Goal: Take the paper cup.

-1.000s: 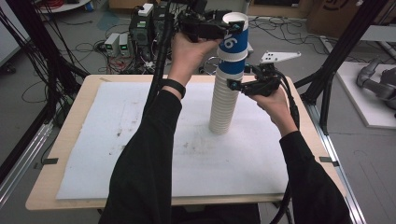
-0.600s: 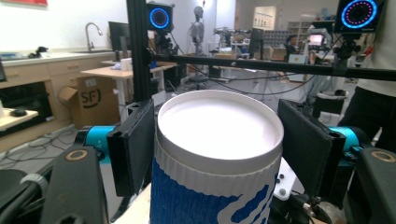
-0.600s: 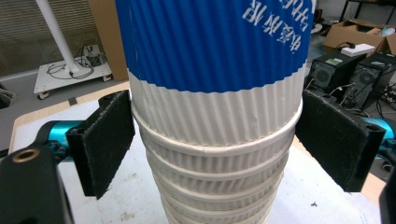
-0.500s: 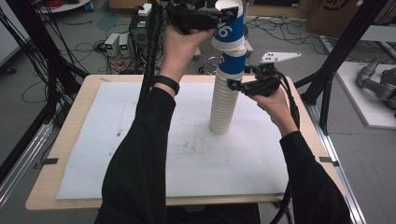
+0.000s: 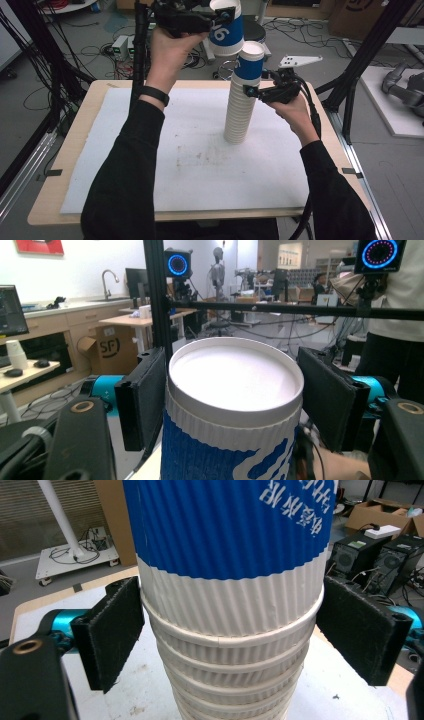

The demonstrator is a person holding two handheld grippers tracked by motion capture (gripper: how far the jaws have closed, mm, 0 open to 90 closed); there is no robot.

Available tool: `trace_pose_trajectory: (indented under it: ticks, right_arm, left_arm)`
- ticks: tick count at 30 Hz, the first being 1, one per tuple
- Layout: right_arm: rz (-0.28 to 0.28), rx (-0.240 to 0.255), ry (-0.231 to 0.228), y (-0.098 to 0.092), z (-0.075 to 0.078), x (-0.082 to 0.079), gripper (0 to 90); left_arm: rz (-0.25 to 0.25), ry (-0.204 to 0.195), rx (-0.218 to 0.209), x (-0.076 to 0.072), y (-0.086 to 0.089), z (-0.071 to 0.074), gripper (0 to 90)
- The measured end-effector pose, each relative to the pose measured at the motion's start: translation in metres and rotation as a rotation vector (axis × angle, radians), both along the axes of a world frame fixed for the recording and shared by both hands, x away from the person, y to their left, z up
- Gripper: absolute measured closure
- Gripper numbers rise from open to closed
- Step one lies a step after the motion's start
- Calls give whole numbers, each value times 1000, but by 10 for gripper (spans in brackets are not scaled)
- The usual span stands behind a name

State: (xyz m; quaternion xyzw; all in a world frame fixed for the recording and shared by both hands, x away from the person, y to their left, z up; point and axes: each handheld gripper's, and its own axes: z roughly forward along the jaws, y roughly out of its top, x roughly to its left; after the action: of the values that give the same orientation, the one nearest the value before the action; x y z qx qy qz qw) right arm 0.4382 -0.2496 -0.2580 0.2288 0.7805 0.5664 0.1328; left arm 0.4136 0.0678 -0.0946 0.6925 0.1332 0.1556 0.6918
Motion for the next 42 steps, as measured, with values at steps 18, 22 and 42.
trace_pose_trajectory:
  ticks: [18, 22, 42]
  right_arm:
    - [-4, -9, 1, 0, 0, 0, 129]
    - [-5, -15, 5, 0, 0, -1, 129]
    - [-8, -20, 4, -1, 0, -1, 130]
  left_arm:
    - [21, 12, 115, -46, 59, -37, 302]
    - [23, 24, 99, -51, 70, -51, 302]
    - [39, 62, 126, -74, 91, -100, 302]
